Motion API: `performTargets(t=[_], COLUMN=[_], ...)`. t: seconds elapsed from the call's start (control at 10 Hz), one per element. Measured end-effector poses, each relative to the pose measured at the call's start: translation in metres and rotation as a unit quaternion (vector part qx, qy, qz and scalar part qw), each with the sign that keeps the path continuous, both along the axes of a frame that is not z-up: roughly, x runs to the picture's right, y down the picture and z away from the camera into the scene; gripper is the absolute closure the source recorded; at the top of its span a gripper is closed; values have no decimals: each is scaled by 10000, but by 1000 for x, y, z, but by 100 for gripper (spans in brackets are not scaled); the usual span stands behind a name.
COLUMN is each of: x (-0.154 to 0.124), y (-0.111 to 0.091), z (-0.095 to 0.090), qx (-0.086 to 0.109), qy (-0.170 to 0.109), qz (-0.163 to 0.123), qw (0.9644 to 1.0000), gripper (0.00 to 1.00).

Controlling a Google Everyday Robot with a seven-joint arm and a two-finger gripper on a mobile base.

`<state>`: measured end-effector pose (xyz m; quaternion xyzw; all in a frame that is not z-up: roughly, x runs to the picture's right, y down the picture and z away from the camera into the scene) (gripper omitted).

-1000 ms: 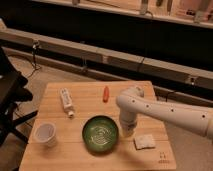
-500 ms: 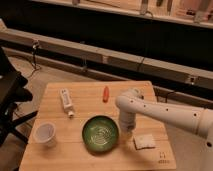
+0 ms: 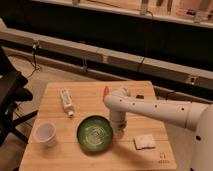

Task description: Push the ceramic bowl across the table

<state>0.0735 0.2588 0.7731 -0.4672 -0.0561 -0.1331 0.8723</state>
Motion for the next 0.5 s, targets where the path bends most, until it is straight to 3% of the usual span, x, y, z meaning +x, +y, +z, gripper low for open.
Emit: performTargets(t=[0.2, 0.5], x=[1, -24], y=[7, 1], z=[7, 7], qx=[-22, 7], qy=[-124, -318], qz=[-91, -222], qw=[9999, 9992], gripper=[92, 92])
